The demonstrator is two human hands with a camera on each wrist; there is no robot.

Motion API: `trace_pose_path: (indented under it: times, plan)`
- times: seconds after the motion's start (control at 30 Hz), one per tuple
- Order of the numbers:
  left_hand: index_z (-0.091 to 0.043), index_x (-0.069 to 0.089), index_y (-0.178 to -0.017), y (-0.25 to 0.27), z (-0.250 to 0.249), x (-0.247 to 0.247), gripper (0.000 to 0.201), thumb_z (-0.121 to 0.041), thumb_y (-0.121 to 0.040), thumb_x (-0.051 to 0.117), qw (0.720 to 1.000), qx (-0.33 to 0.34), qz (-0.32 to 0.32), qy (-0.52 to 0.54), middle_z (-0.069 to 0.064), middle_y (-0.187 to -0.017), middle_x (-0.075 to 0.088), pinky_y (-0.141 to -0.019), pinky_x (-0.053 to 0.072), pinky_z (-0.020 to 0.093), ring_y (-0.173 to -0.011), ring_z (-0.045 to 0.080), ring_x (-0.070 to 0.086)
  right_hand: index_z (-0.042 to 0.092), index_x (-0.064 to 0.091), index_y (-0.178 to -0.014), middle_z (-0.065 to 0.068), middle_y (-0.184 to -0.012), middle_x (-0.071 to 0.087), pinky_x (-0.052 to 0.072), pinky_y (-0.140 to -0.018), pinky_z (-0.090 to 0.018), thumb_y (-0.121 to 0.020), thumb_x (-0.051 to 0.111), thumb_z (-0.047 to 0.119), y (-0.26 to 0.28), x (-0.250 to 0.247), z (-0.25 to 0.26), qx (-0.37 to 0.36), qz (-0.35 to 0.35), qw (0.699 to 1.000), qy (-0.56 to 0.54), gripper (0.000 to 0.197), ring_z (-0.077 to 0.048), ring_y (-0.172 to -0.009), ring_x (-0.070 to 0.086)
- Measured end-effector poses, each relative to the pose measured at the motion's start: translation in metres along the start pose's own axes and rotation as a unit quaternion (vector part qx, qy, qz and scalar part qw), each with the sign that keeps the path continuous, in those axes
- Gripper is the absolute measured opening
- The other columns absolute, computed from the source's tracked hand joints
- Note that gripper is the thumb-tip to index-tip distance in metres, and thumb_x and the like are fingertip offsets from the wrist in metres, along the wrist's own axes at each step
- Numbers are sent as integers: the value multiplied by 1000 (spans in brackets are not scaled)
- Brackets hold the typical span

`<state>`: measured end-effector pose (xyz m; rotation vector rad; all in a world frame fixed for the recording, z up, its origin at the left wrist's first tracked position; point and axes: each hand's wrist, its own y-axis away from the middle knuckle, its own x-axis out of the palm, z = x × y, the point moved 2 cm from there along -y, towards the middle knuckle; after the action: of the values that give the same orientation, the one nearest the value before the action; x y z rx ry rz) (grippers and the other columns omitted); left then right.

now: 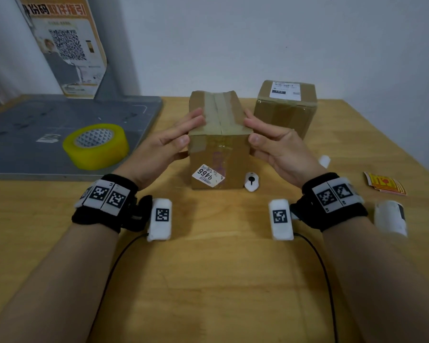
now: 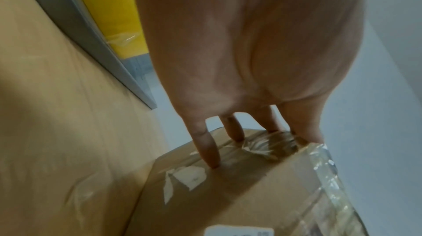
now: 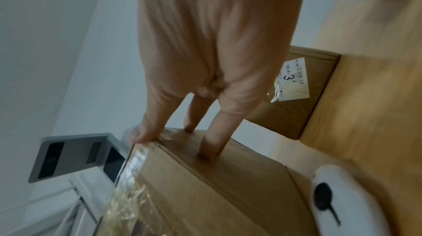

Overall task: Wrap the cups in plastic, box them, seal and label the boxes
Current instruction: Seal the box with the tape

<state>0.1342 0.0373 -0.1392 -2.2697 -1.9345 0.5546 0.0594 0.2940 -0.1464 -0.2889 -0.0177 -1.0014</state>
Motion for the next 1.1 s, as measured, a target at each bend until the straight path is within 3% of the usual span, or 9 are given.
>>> trace_pose_path:
  times: [0.1,0.23,0.33,0.47,0.6,0.77,0.87,0.93,1.1]
  plan:
    - [-18,70,-128,-4,-19,-7,44,4,-100,43,995,-67,-75,3,-13,-144,60,-105,51,47,-133,11,55,18,78,-114,11,-143,62,58,-93,-28,-81,80,15,-2,13,8,-28,-39,995,84,33,-9,-129,61]
    - [-30,79,-102,-7,-61,-11,23,-19,-93,61,948,-66,-259,-171,-9,-106,75,-97,55,41,-105,19,69,10,79,-106,-6,-124,74,63,-88,-42,-91,76,12,-3,34,22,-39,-13,987,152,16,-20,-111,73]
    - [-33,71,-118,-6,-72,10,44,-57,-82,75,929,-77,-231,-278,-10,-122,66,-97,52,33,-111,2,59,13,80,-106,-5,-105,79,64,-83,-45,-98,69,18,-2,34,30,-17,-37,980,194,14,-30,-97,75]
    - [-42,49,-143,-7,-54,37,93,-82,-63,72,889,-194,-158,-383,1,-151,40,-113,37,54,-142,28,33,25,80,-110,-2,-105,78,64,-82,-47,-100,66,22,-6,26,26,0,-111,969,222,17,-18,-93,72]
    - [-38,50,-138,-5,-64,38,78,-66,-69,71,894,-199,-160,-369,2,-143,42,-111,33,47,-143,25,21,27,73,-120,-3,-117,73,63,-87,-47,-100,67,22,-16,23,22,-6,-151,965,216,21,-11,-95,70]
    - [-47,68,-111,-1,-65,-6,38,-37,-76,58,910,-173,-218,-308,-4,-133,51,-118,34,55,-144,35,32,31,50,-148,8,-148,50,44,-114,-43,-102,59,41,-50,32,26,19,-163,949,270,48,-11,-137,47]
    - [-41,65,-121,5,-60,-31,49,-7,-89,50,859,-208,-286,-371,5,-135,42,-107,38,47,-135,39,29,32,50,-149,10,-145,52,49,-106,-42,-105,52,46,-63,42,26,49,-151,956,248,46,-15,-133,51]
    - [-32,60,-126,6,-56,-39,36,-10,-97,55,840,-238,-289,-393,12,-141,34,-103,35,43,-134,41,30,33,53,-146,11,-133,59,56,-96,-44,-105,54,40,-66,48,21,85,-133,965,209,42,-19,-122,60]
    - [-36,65,-108,1,-50,-33,13,-31,-97,59,870,-245,-272,-329,9,-136,39,-115,33,48,-130,42,40,46,37,-155,9,-143,54,55,-99,-48,-97,53,33,-69,54,13,116,-61,973,192,61,-22,-117,61]
